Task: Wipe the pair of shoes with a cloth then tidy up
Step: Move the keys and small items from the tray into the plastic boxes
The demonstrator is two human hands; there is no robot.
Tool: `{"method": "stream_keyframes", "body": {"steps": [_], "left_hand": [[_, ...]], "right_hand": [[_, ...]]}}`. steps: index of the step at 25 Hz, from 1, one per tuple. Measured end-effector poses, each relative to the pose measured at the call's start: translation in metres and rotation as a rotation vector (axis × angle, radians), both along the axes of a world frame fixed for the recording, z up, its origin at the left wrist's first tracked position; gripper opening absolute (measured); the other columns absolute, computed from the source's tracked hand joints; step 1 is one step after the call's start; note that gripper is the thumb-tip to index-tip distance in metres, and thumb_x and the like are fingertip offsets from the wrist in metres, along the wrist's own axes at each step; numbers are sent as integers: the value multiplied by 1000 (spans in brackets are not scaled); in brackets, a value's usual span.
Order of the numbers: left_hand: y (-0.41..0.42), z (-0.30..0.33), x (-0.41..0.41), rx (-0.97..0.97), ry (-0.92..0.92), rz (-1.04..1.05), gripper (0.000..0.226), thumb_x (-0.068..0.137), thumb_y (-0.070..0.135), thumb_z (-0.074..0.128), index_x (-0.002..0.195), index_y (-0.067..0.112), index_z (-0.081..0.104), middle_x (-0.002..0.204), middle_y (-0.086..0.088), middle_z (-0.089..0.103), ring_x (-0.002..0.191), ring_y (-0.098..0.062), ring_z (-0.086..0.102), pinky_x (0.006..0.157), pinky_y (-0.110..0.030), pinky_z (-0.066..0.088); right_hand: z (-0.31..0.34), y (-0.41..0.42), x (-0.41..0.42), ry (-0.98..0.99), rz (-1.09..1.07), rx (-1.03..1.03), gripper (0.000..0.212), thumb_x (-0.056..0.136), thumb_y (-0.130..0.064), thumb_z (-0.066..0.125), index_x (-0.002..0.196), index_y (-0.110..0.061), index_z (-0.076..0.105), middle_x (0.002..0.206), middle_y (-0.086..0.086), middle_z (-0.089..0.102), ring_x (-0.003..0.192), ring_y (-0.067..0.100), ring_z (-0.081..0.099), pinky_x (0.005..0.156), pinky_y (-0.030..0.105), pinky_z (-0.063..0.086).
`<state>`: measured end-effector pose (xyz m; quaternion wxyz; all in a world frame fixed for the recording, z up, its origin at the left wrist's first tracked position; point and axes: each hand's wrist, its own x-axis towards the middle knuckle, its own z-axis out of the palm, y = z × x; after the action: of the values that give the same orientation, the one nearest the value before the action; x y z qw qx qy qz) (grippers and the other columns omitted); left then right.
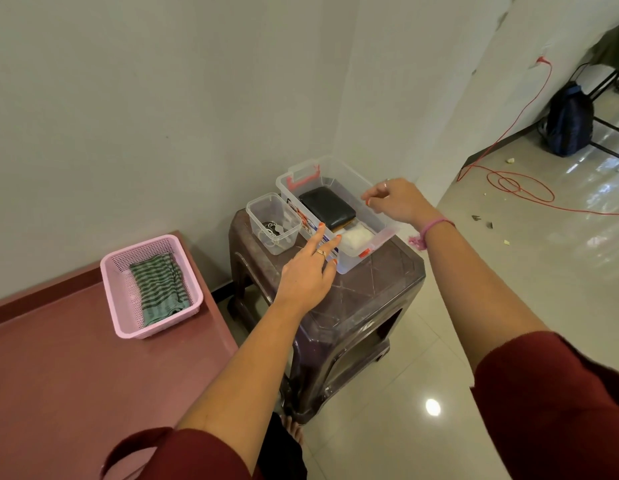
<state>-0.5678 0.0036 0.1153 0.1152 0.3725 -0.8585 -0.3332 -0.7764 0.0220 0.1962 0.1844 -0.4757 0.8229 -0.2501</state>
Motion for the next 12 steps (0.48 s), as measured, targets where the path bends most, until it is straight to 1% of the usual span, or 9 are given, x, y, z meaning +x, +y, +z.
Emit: {"method": "stream_keyframes", "body": {"steps": [3,5,7,9,12], "left_hand": [[7,7,3,51,-39,-46,55,101,40,41,151,35,20,161,12,2,147,-19,21,115,-51,23],[14,11,13,59,-68,-53,56,100,41,42,151,34,21,161,9,14,146,-19,24,115,-49,23],[20,14,30,31,-76,-22,50,100,39,43,148,31,32,155,7,32,142,-17,33,116,-46,28],[26,17,53,25,-26,35,42,101,38,42,141,27,45,147,5,46,134,-15,42,113,-43,35],[36,24,93,12,71,101,37,101,38,41,130,22,57,132,3,58,121,-13,53,104,-42,43]], "right_hand": [[-3,29,26,-163,-91,-169,20,91,-14,56,105,-14,70,105,0,67,93,15,61,75,17,46],[-6,45,46,-208,-116,-218,21,91,-15,57,107,-14,70,107,-1,66,95,14,60,66,13,45],[-10,55,64,-255,-168,-283,21,91,-15,57,108,-15,70,110,-1,65,94,13,59,62,11,44],[-11,63,83,-327,-249,-361,20,92,-16,57,108,-16,69,111,-1,65,93,10,59,60,12,46],[-11,75,112,-426,-339,-423,19,92,-19,59,107,-16,69,112,-1,64,97,13,58,62,17,48]]}}
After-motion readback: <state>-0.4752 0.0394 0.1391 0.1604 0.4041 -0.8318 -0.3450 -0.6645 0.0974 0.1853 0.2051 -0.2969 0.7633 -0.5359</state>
